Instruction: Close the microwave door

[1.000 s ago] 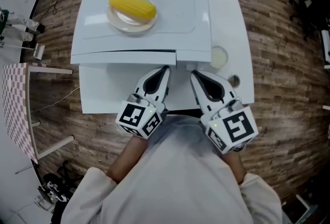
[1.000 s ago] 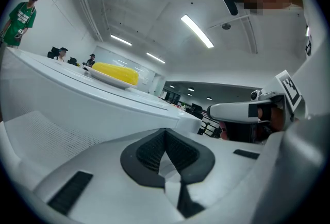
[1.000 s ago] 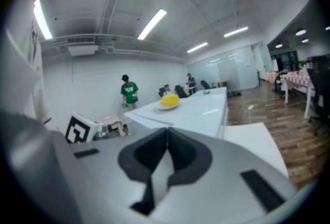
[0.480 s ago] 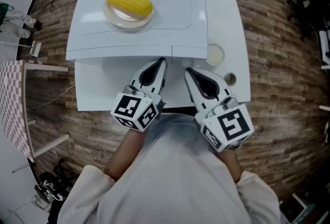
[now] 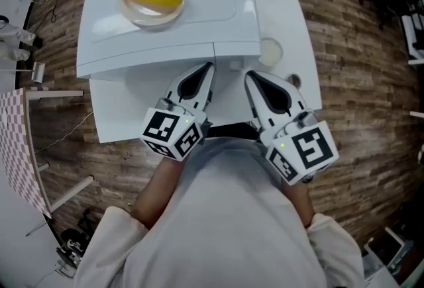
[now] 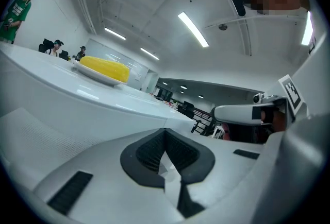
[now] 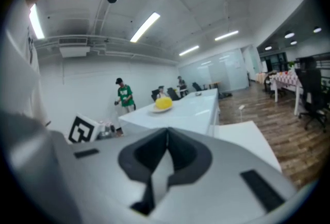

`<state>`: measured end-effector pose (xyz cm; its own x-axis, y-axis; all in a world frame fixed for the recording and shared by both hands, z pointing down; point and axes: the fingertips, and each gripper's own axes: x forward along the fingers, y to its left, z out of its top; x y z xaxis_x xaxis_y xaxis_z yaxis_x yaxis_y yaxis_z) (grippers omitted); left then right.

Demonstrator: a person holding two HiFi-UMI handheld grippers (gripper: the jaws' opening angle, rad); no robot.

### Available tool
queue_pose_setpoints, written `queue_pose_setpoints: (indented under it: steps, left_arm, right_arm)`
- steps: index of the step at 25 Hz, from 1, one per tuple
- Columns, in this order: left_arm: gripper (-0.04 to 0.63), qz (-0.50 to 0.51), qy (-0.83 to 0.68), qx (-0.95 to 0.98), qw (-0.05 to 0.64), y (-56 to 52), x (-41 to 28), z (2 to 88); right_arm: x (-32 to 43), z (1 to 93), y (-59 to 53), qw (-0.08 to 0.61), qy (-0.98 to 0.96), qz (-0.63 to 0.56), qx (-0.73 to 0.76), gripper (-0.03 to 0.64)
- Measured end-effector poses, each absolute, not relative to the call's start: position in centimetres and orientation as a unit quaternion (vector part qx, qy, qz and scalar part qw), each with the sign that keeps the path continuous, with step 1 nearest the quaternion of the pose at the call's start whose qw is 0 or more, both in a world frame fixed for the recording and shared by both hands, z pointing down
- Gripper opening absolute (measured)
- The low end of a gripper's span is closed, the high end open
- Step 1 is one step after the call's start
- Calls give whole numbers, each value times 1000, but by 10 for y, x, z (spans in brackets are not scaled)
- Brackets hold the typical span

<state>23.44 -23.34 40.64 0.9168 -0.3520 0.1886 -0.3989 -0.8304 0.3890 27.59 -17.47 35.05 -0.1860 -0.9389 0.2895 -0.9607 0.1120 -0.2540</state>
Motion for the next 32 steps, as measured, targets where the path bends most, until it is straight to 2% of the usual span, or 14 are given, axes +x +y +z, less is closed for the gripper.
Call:
queue_pose_setpoints:
  steps: [4, 8, 20, 32]
  left_arm:
    - [18, 46, -192, 957, 212, -235, 220, 393]
    - [18, 42, -191, 956, 218, -237, 200, 386]
    - [18, 53, -155, 959, 232, -229, 149, 372]
    - [18, 35, -133, 961, 238, -212, 111, 362]
  right_arm:
    - [265, 345, -177, 14, -748, 199, 633, 23]
    - [251, 341, -176, 37, -748, 189, 635, 23]
    - [203, 332, -175, 4, -756, 209, 620, 23]
    - [162, 332, -152, 4, -746, 220, 629, 23]
